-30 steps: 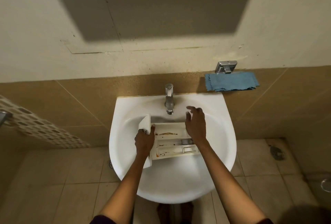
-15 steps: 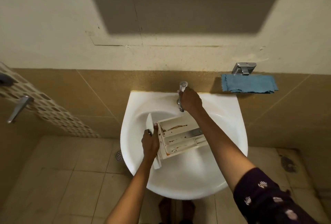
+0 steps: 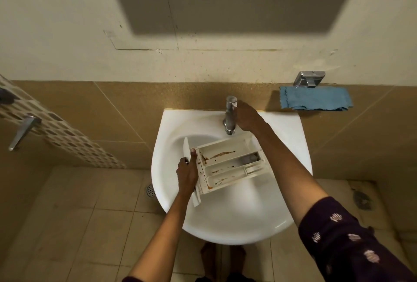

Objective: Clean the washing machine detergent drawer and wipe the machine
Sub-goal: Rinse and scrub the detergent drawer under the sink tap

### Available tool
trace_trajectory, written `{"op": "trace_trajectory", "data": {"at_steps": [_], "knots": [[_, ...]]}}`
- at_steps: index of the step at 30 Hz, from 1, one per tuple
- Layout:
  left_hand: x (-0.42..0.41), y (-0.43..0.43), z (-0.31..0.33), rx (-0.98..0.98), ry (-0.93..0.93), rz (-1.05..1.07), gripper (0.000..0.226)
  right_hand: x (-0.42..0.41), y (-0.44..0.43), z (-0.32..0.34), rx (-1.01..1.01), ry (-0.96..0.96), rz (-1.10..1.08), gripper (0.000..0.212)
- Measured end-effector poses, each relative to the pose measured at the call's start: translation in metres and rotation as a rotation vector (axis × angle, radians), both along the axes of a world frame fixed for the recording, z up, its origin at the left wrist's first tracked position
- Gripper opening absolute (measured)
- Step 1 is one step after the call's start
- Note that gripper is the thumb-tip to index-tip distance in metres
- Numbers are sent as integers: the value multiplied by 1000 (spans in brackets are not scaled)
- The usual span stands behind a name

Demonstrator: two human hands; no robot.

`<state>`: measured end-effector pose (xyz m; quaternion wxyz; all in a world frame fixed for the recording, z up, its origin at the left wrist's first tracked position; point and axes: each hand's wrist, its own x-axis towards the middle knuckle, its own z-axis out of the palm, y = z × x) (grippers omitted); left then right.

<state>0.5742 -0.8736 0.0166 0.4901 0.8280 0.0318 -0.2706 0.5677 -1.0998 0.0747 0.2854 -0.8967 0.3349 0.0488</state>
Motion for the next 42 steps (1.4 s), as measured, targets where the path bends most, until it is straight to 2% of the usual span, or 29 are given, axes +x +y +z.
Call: {"op": "trace_trajectory", "data": {"at_steps": [2, 5, 14, 19, 22, 38, 42], "knots": [[-1, 0, 0, 5, 27, 13, 69, -2, -1, 1, -20, 27, 23, 40], [-2, 0, -2, -1, 46, 22, 74, -3, -2, -3, -17, -37, 18, 41], [-7, -2, -2, -25, 28, 29, 65, -3, -3, -7, -65, -68, 21, 39], [-22, 3, -13, -78, 75, 147, 73, -4, -3, -7, -75, -85, 30, 39], [-25, 2, -12, -91, 114, 191, 69, -4, -2, -7, -58, -94, 23, 37], [-20, 1, -18, -107, 118, 207, 72, -6, 2, -2, -82, -96, -11, 30], [-17, 2, -21, -98, 127, 203, 72, -8, 2, 0, -76, -114, 35, 29]]}}
